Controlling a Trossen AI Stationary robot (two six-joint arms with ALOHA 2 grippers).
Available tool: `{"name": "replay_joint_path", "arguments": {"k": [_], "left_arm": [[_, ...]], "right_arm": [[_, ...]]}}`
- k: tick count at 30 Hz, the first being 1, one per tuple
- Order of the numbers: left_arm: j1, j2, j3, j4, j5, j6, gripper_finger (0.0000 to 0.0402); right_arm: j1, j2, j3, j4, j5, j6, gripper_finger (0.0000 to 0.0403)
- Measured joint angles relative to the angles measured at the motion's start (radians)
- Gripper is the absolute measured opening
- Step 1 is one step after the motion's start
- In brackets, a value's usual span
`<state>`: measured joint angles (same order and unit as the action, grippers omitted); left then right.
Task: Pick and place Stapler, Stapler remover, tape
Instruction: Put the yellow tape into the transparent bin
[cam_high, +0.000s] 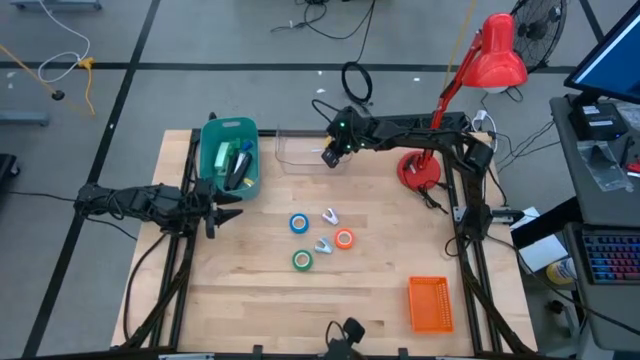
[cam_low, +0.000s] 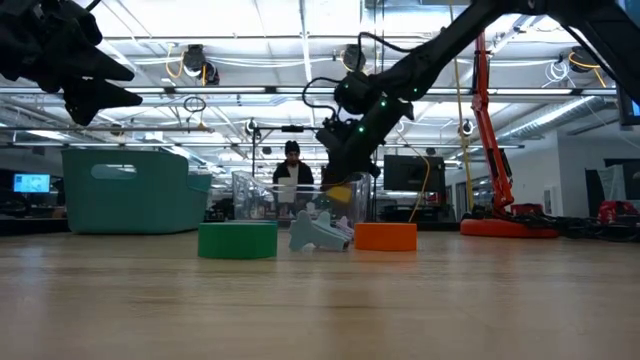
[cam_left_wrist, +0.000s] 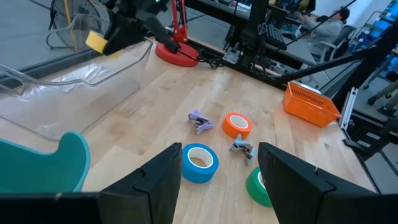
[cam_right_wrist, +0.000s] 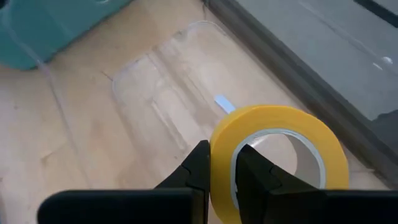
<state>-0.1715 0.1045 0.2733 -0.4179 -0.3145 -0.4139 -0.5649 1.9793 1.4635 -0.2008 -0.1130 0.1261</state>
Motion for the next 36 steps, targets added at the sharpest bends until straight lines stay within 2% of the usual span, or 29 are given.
{"name": "replay_joint_path", "arguments": {"k": [17,23,28,36], "left_arm": [[0.0,0.0,0.0,0.0,-0.001,0.001,0.0216],[0.0,0.0,0.0,0.0,-0.001,0.001,0.0216],[0.0,0.0,0.0,0.001,-0.001,0.001,0.0216],[0.0,0.0,0.0,0.0,-0.001,0.001,0.0216]], "right_arm": [[-0.004,0.002,0.0,-0.052,-0.048,0.027,0.0034],[0.029,0.002,0.0,-0.059,-0.04,0.009,0.0034],[0.034,0.002,0.0,-0.059,0.034,-0.017,0.0034],[0.03,0.002,0.0,-0.067,0.03,-0.018,0.0046]]}}
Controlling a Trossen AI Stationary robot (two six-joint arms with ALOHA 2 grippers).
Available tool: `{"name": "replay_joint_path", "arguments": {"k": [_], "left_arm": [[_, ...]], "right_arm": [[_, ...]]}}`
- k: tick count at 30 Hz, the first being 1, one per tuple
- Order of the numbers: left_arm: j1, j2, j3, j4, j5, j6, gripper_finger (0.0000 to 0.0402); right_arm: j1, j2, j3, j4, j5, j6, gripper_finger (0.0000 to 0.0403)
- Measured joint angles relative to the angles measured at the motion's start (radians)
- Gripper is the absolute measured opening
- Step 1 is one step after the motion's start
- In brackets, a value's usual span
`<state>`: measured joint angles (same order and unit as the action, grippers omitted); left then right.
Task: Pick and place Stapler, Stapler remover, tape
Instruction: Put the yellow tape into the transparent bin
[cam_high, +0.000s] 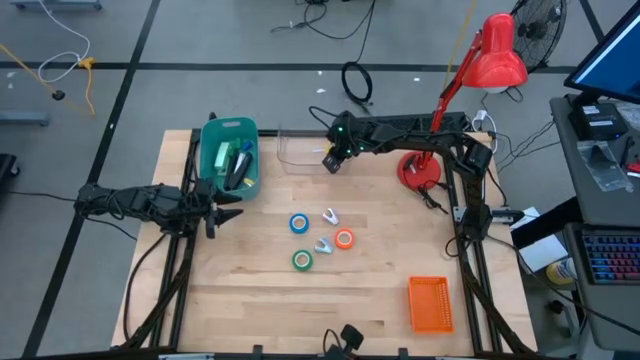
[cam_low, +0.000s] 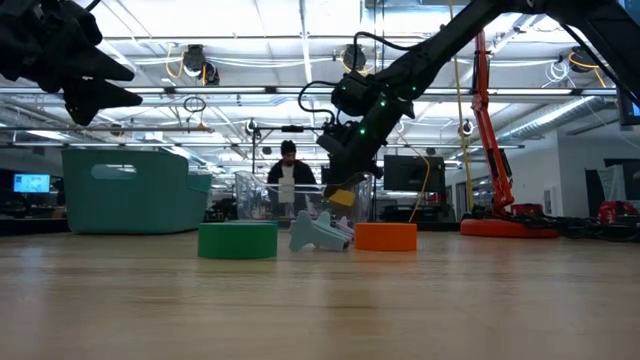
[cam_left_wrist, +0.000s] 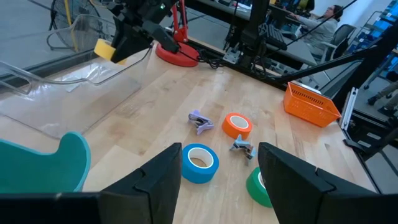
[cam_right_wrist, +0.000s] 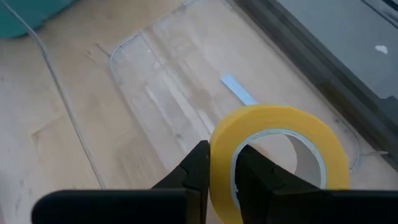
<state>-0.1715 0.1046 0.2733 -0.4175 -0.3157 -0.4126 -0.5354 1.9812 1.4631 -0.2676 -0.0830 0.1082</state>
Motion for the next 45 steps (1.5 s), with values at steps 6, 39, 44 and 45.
{"name": "replay_joint_path", "arguments": {"k": [6,39,44,45], "left_arm": [[0.0,0.0,0.0,0.0,0.0,0.0,0.0216],[0.0,0.0,0.0,-0.001,0.0,0.001,0.0216],[0.0,0.0,0.0,-0.001,0.0,0.001,0.0216],[0.0,0.0,0.0,-0.001,0.0,0.001,0.0216]], "right_arm": [[0.0,0.0,0.0,0.006,-0.001,-0.019,0.0046],[-0.001,-0.001,-0.001,-0.029,-0.045,-0.05,0.0091],[-0.001,-0.001,-0.001,-0.029,-0.045,-0.059,0.0091],[-0.002,-0.001,-0.001,-0.029,-0.045,-0.06,0.0091]]}}
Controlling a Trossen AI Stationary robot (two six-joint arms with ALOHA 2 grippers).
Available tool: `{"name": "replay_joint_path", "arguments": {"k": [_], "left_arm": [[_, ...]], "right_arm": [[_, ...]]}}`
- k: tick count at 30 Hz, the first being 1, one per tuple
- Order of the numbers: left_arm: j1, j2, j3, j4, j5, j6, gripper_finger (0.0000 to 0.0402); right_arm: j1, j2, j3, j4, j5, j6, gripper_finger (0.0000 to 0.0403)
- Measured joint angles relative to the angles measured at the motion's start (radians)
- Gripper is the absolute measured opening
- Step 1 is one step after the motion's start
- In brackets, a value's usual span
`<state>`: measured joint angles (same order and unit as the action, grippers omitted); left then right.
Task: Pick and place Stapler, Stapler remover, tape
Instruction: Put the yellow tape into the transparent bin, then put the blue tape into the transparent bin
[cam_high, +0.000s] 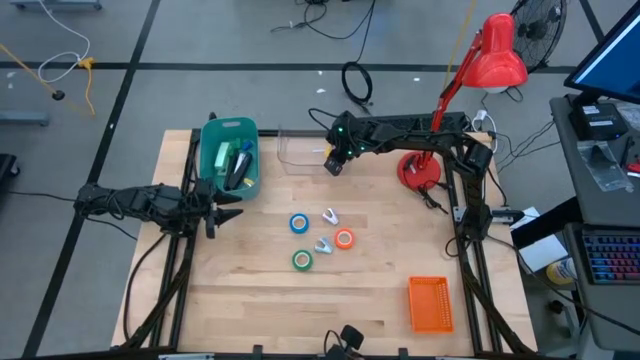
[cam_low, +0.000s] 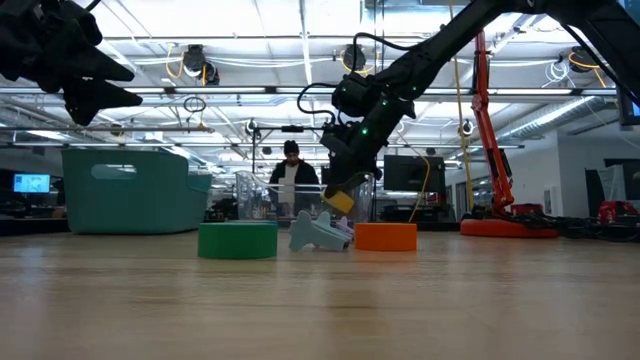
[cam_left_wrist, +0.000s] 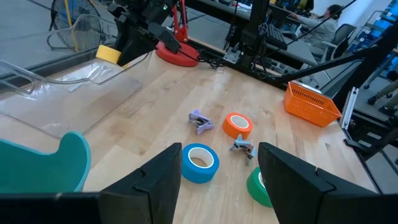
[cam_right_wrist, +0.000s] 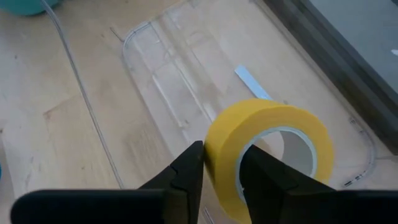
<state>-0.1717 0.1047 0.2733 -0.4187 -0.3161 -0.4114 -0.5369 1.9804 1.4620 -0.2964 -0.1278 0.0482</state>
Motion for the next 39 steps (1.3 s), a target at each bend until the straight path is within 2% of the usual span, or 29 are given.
{"name": "replay_joint_path", "arguments": {"k": [4,12,18,22,29,35,39], "left_arm": [[0.0,0.0,0.0,0.0,0.0,0.0,0.0216],[0.0,0.0,0.0,0.0,0.0,0.0,0.0216],[0.0,0.0,0.0,0.0,0.0,0.0,0.0216],[0.0,0.0,0.0,0.0,0.0,0.0,0.0216],[0.0,0.0,0.0,0.0,0.001,-0.002,0.0216],[0.0,0.0,0.0,0.003,0.001,-0.014,0.0216],[0.0,0.0,0.0,0.005,0.001,-0.047,0.0216]], "right_arm": [[0.0,0.0,0.0,0.0,0.001,-0.001,0.0103],[0.0,0.0,0.0,0.004,0.003,-0.006,0.0151],[0.0,-0.024,-0.001,0.027,0.0,-0.012,0.0164],[0.009,-0.11,0.0,0.048,-0.009,-0.018,0.0161],[0.113,-0.298,0.002,-0.007,-0.138,-0.006,0.0155],[0.254,-0.397,0.001,-0.207,-0.136,-0.048,0.0155],[0.307,-0.463,0.001,-0.33,-0.067,0.034,0.0152]]}}
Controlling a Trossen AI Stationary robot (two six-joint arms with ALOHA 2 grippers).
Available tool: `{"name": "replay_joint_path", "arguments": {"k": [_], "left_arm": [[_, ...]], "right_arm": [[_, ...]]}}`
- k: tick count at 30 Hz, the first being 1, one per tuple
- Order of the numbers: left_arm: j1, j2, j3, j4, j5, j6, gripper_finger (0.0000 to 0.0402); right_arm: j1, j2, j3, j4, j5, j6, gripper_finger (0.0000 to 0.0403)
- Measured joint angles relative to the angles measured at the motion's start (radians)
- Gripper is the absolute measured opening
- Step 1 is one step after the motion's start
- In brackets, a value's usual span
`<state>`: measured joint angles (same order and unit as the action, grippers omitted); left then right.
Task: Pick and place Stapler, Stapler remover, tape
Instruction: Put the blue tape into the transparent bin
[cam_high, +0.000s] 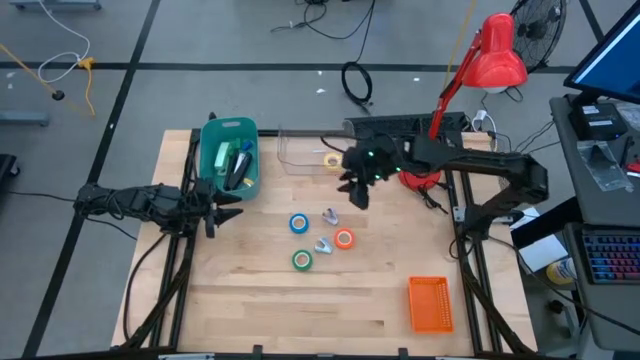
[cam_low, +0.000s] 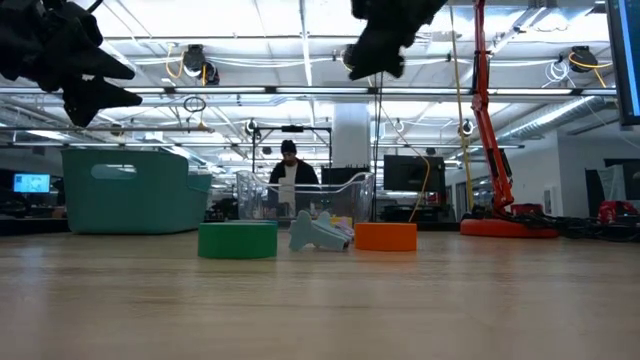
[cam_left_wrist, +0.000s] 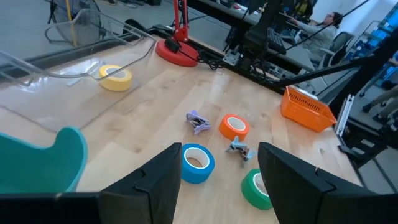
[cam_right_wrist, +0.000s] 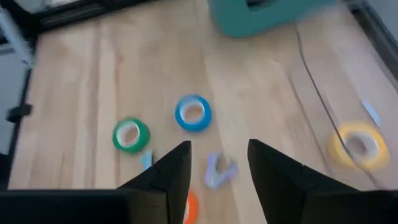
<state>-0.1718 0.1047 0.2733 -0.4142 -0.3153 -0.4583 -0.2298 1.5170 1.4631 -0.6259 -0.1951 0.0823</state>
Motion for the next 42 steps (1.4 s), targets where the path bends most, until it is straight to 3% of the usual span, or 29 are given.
{"name": "replay_joint_path", "arguments": {"k": [5,10,20,23,27,34,42], "left_arm": [[0.0,0.0,0.0,0.037,0.0,-0.017,0.0216],[0.0,0.0,0.0,0.121,0.0,-0.019,0.0216],[0.0,0.0,0.0,0.216,-0.018,-0.013,0.0216],[0.0,0.0,0.0,0.251,-0.056,-0.076,0.0216],[0.0,0.033,0.0,0.323,-0.053,-0.047,0.0216],[0.0,0.291,0.122,0.282,-0.03,-0.051,0.0216],[0.001,0.669,0.435,-0.062,0.03,-0.106,0.0216]], "right_arm": [[0.046,-0.128,-0.055,-0.051,0.163,0.081,0.0132],[0.084,-0.316,-0.253,0.049,0.268,0.145,0.0106],[0.115,-0.732,-0.76,0.524,0.274,0.305,0.0067],[0.114,-0.84,-0.885,0.662,0.273,0.331,0.0059],[0.114,-0.955,-1.007,0.804,0.274,0.351,0.005],[0.114,-1.072,-1.154,0.99,0.274,0.361,0.0037],[0.114,-1.141,-1.309,1.271,0.278,0.375,0.0033]]}}
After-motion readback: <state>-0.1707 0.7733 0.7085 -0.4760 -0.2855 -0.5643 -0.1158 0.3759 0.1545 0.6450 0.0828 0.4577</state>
